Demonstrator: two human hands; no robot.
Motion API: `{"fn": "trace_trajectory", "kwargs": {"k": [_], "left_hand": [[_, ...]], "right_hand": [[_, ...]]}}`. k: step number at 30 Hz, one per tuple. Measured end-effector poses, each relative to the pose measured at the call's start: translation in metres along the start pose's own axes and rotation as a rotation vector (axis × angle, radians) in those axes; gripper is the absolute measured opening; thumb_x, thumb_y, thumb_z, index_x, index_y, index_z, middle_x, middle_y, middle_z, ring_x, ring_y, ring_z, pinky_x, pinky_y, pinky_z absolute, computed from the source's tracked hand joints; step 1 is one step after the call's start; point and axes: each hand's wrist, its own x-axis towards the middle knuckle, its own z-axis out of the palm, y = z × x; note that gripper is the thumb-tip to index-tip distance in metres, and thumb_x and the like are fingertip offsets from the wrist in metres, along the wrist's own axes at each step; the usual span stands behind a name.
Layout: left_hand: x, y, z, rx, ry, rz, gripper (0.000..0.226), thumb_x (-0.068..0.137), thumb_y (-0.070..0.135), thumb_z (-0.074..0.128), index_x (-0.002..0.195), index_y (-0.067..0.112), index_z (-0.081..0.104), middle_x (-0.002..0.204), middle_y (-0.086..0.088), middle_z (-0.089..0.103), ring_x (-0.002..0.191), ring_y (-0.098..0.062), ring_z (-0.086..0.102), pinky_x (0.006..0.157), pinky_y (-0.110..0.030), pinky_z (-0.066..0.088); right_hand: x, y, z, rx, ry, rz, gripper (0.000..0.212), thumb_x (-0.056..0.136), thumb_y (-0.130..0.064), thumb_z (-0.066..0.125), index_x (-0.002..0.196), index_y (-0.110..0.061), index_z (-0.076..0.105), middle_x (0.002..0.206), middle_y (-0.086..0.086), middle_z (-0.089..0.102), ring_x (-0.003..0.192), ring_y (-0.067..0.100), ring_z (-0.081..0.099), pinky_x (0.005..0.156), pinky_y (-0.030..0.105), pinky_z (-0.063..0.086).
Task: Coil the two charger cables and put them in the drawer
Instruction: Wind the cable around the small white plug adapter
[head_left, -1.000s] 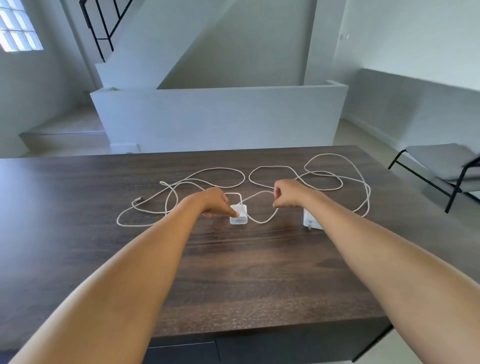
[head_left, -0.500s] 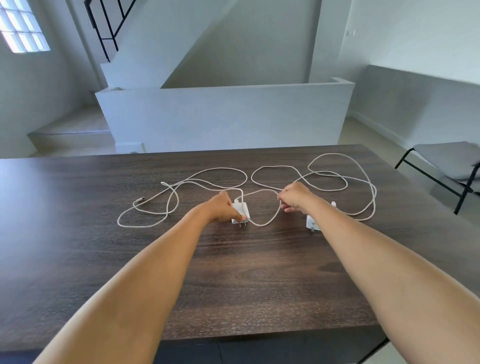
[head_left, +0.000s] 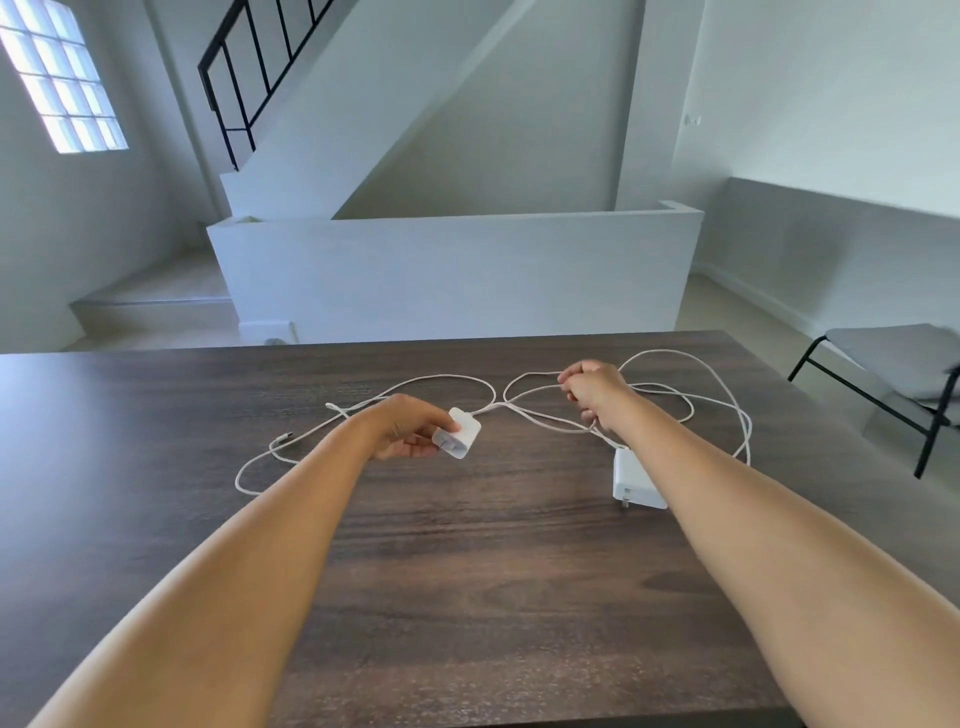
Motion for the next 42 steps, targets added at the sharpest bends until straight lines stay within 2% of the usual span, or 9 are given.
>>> {"fn": "trace_trajectory", "kwargs": {"k": [5,10,15,22,24,29,34,37,42], "left_hand": [[-0.009,0.015,-0.015,-0.226,-0.031,-0.046,0.014,0.080,0.016,0.065,0.086,0.004,0.062,0.072,-0.007,0.063,0.053,-0.011,0.057,0.045,-0.017,0.048],[-0.005,0.023,-0.025,-0.340,0.122,0.005,0.022,0.075,0.018,0.066,0.091,0.004,0.062,0.065,-0.006,0.062,0.047,-0.011,0.056,0.044,-0.017,0.048],[-0.005,0.024,-0.025,-0.375,0.169,0.020,0.019,0.076,0.014,0.069,0.090,0.004,0.061,0.064,-0.007,0.063,0.050,-0.013,0.059,0.044,-0.018,0.050],[-0.011,0.020,-0.020,-0.334,0.120,0.025,0.020,0.077,0.001,0.067,0.095,0.004,0.062,0.069,-0.007,0.068,0.065,-0.016,0.064,0.052,-0.021,0.056],[-0.013,0.021,-0.023,-0.334,0.096,0.035,0.019,0.077,0.001,0.066,0.095,0.004,0.062,0.075,-0.008,0.068,0.066,-0.017,0.065,0.053,-0.021,0.056],[-0.016,0.028,-0.028,-0.328,0.005,0.053,0.035,0.065,0.006,0.071,0.099,0.005,0.063,0.086,-0.009,0.066,0.062,-0.015,0.065,0.057,-0.020,0.057],[-0.015,0.028,-0.022,-0.321,-0.005,0.075,0.025,0.077,0.001,0.066,0.101,0.008,0.065,0.091,-0.010,0.066,0.059,-0.013,0.068,0.055,-0.020,0.057],[-0.015,0.028,-0.019,-0.268,-0.028,0.092,0.025,0.078,0.000,0.066,0.100,0.012,0.067,0.092,-0.008,0.069,0.064,-0.013,0.069,0.060,-0.020,0.058],[-0.016,0.028,-0.020,-0.181,-0.032,0.109,0.027,0.079,-0.005,0.067,0.104,0.005,0.068,0.094,-0.013,0.073,0.070,-0.016,0.072,0.068,-0.024,0.060]], "right_hand": [[-0.018,-0.012,-0.003,-0.493,-0.218,-0.168,0.024,0.091,-0.021,0.049,0.087,-0.022,0.073,0.117,0.007,0.062,0.087,0.020,0.056,0.062,0.023,0.039],[-0.027,-0.010,-0.002,-0.550,-0.534,-0.134,0.068,0.066,-0.086,0.046,0.097,-0.031,0.072,0.127,-0.003,0.047,0.074,0.015,0.045,0.065,0.028,0.038],[-0.023,-0.008,0.002,-0.642,-0.656,-0.181,0.018,0.079,-0.037,0.074,0.092,-0.026,0.070,0.114,-0.001,0.060,0.092,0.013,0.054,0.079,0.025,0.043],[-0.009,-0.012,-0.002,0.345,-0.425,0.288,0.047,0.104,-0.032,0.029,0.086,-0.006,0.064,0.112,0.011,0.056,0.118,0.043,0.050,0.089,0.047,0.043],[-0.010,-0.009,-0.002,0.466,-0.286,0.376,0.042,0.104,-0.020,0.024,0.087,0.004,0.053,0.080,0.024,0.066,0.088,0.041,0.064,0.076,0.048,0.051],[-0.023,-0.002,0.002,0.134,-0.067,0.362,0.021,0.101,-0.009,0.031,0.116,0.004,0.037,0.071,0.029,0.060,0.026,0.027,0.055,0.027,0.027,0.045],[-0.013,0.011,0.013,-0.546,-0.098,-0.034,0.057,0.092,-0.061,0.031,0.130,-0.023,0.052,0.133,0.012,0.053,0.078,0.026,0.071,0.076,0.036,0.056],[-0.013,0.006,0.021,-0.612,-0.155,-0.188,0.065,0.085,-0.073,0.018,0.076,-0.034,0.070,0.123,0.008,0.061,0.111,0.027,0.056,0.102,0.041,0.040],[-0.028,-0.005,0.020,-0.098,-0.452,-0.113,0.036,0.092,-0.045,0.056,0.085,-0.012,0.069,0.071,0.001,0.069,0.073,0.012,0.063,0.079,0.027,0.047]]}}
